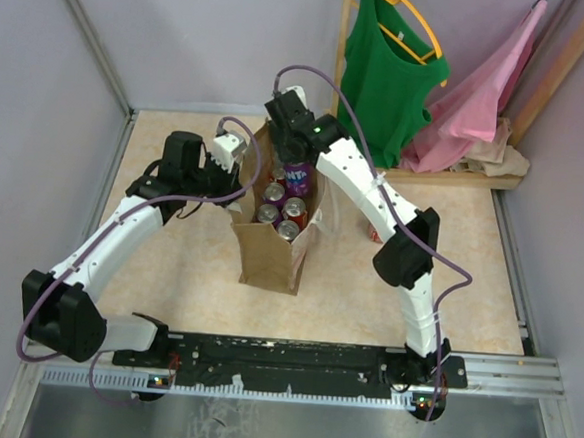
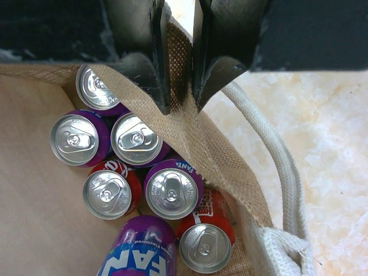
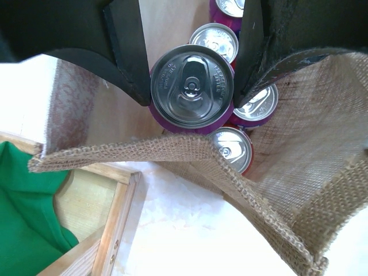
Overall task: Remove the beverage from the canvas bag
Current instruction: Take out the drink from the canvas bag.
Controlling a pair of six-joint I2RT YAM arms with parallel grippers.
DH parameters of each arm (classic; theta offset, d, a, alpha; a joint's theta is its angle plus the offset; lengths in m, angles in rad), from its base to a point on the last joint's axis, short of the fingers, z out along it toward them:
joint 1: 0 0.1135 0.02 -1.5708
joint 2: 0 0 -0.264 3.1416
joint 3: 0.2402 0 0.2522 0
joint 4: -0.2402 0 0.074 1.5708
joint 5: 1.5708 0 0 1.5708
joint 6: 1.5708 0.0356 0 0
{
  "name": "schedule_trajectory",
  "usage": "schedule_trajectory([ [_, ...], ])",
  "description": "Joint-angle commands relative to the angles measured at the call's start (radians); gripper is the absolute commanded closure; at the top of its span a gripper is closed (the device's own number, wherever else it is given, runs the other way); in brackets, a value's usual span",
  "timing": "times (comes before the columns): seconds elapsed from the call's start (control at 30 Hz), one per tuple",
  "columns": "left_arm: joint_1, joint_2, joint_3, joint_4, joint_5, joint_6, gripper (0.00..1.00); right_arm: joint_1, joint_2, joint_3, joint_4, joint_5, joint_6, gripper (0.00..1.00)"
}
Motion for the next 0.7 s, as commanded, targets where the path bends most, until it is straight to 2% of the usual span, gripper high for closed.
schedule_trajectory([
  [0.0, 0.002, 0.012, -0.014, -0.009, 0.002, 0.022, 0.75, 0.012, -0.119, 0.085, 0.085, 0.007, -0.019, 1.0],
  [0.4, 0.002, -0.031, -0.12, 0.084, 0.024, 0.026, 0.75, 0.048, -0.239, -0.051, 0.241, -0.01, -0.044, 1.0],
  [0.67, 0.002, -0.095, -0.14, 0.116, 0.023, 0.007, 0.75, 0.082, -0.249, 0.015, 0.273, 0.045, -0.039, 1.0],
])
